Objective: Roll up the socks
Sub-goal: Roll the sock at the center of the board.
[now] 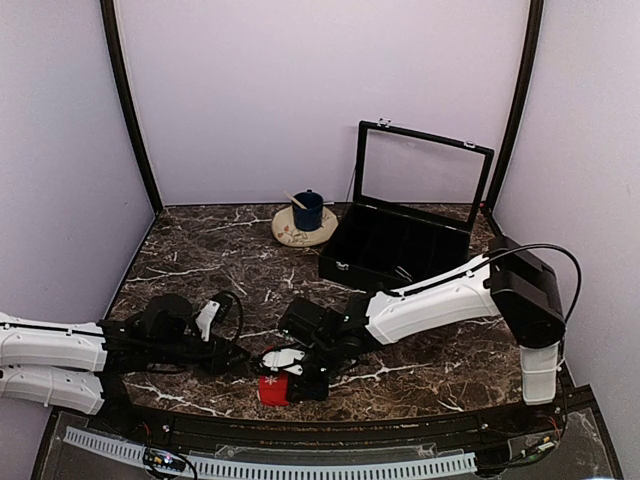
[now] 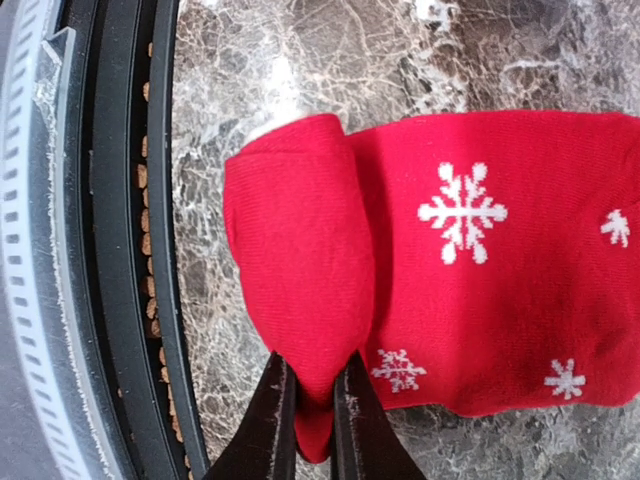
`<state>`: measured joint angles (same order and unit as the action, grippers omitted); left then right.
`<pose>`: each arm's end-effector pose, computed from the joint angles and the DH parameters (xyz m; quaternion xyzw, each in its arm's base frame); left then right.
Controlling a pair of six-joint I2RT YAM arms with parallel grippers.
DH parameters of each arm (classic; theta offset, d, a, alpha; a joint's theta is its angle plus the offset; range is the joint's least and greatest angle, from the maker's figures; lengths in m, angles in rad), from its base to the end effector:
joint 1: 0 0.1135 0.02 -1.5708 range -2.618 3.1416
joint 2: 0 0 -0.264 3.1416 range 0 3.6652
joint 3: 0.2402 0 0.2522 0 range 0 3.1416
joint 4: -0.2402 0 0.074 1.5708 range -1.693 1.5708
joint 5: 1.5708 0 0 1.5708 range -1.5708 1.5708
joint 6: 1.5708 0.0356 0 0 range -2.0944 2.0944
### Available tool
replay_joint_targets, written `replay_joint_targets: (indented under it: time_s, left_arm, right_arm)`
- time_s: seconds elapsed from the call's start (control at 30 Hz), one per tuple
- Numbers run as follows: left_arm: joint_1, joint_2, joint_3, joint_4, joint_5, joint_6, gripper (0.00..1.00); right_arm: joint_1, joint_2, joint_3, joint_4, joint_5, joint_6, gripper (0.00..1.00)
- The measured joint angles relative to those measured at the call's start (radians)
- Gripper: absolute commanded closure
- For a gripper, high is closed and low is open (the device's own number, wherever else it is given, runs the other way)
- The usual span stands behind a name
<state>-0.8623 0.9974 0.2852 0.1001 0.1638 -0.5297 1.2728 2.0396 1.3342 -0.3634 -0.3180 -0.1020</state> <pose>0.1197 -0.1486 0.1579 0.1836 0.8659 -0.3504 0.3062 0.1117 0.4015 0.1414 -0.6373 0.7143 0.2633 0.1197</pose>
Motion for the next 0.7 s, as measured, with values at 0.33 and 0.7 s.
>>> replay_joint_targets:
  time_s: [0.33,0.7]
  left_arm:
    - [-0.127,-0.165,-0.078,0.029,-0.134,0.075,0.66]
    - [-0.253,-0.163,-0.093,0.084,-0.173,0.166,0.67]
  right_arm:
    - [-0.057,0.072,0.112,-0.138,-0.162,0.003,1.0]
    - [-0.112,0.147,0.22,-0.294,-0.297,-0.035,0.99]
